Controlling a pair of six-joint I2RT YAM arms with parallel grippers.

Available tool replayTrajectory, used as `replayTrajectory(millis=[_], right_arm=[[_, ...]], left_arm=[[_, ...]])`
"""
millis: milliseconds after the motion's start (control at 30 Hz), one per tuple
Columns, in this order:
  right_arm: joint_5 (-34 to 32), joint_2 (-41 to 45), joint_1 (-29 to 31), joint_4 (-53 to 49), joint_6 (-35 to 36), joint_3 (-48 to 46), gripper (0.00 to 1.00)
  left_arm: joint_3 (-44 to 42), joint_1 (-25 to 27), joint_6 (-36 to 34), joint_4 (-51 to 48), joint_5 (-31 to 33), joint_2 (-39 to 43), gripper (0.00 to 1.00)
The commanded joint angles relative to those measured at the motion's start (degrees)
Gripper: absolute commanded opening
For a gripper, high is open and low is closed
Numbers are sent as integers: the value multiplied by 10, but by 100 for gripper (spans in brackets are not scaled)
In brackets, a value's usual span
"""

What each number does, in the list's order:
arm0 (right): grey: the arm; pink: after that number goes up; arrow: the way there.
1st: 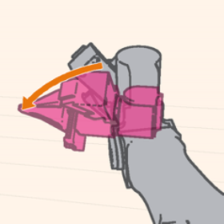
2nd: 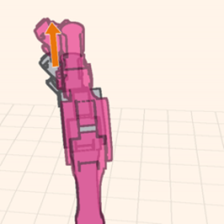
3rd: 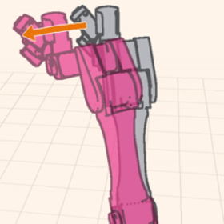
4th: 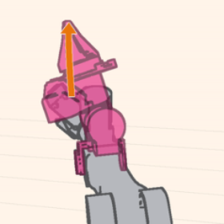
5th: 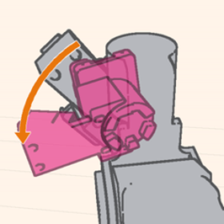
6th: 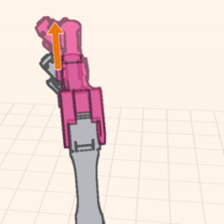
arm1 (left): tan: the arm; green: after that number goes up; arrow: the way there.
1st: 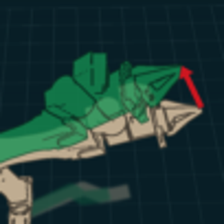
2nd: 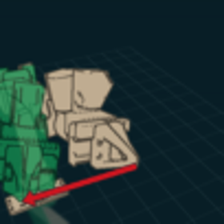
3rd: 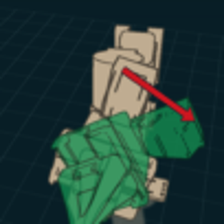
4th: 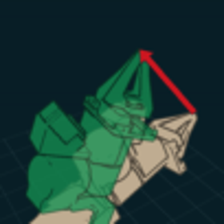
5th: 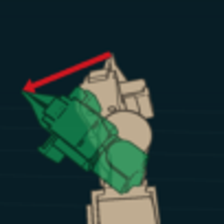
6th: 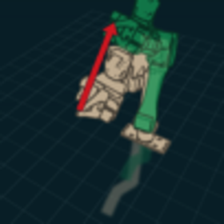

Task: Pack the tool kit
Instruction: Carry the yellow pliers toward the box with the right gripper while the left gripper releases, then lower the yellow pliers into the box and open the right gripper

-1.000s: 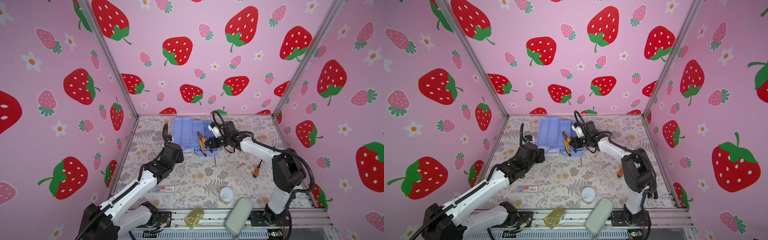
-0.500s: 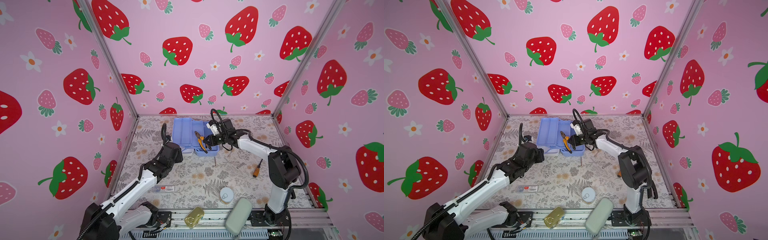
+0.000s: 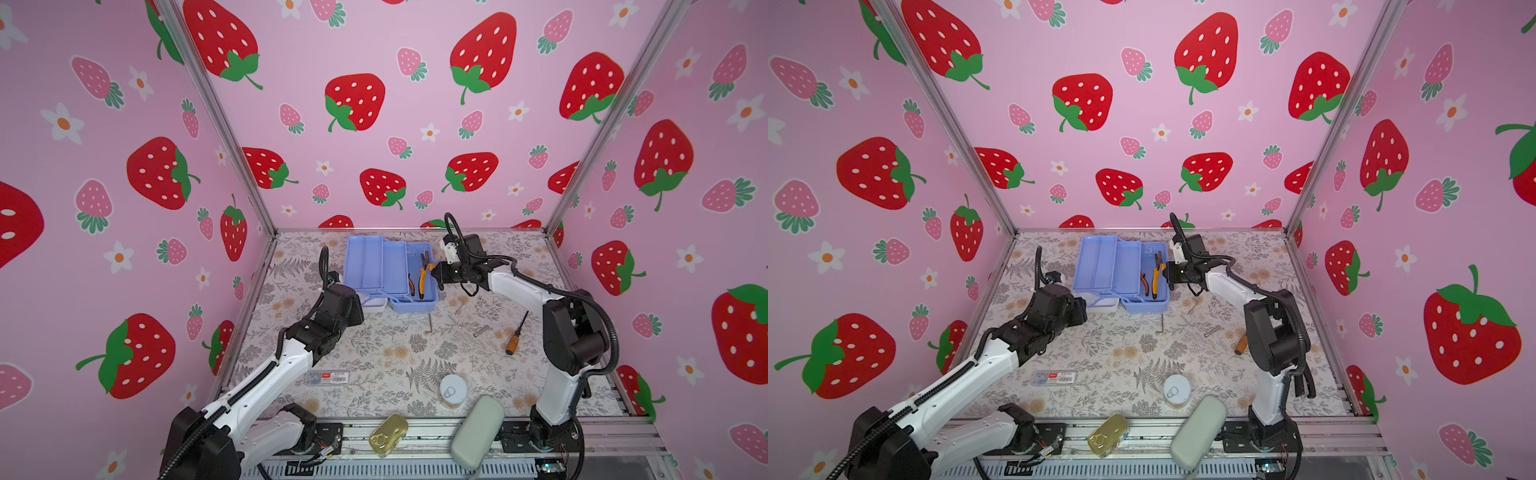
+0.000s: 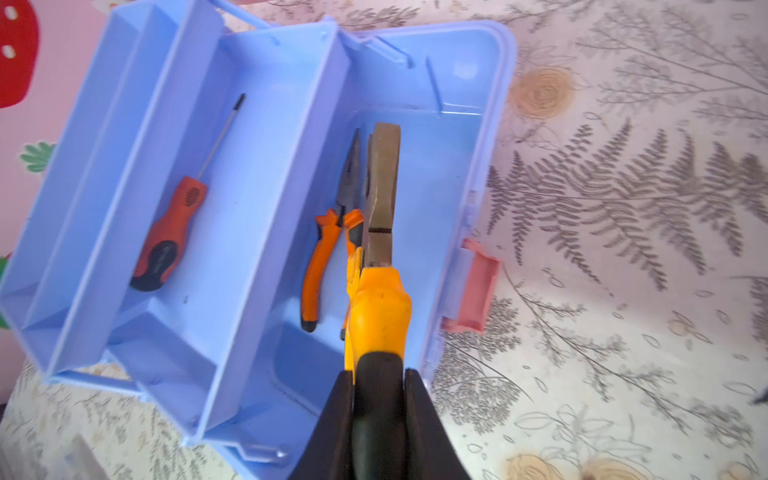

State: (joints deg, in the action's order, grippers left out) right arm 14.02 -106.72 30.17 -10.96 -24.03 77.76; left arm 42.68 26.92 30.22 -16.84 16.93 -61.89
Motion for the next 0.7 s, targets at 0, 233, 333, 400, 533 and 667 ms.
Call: replayTrajectory(millis=[0,233,333,400,533,667], right_arm=[[-37,19,5,22,-25,-1,2],[-70,-38,40,17,-30,65,2],[-82,-71,60,7,-33,96,2],[-83,-95,64,2,-39,112,2],[-82,-139,64,7,-53,129,2],[-85,-154,64,22,-70,121,9]], left_arm=[[-3,-6,8,3,-8,-1,63],[-10,-12,10,3,-7,9,62],[-11,-14,9,7,-14,11,62],[-10,-15,8,3,-9,12,63],[-17,-18,13,8,-12,11,62],[-13,-20,11,8,-21,7,63]])
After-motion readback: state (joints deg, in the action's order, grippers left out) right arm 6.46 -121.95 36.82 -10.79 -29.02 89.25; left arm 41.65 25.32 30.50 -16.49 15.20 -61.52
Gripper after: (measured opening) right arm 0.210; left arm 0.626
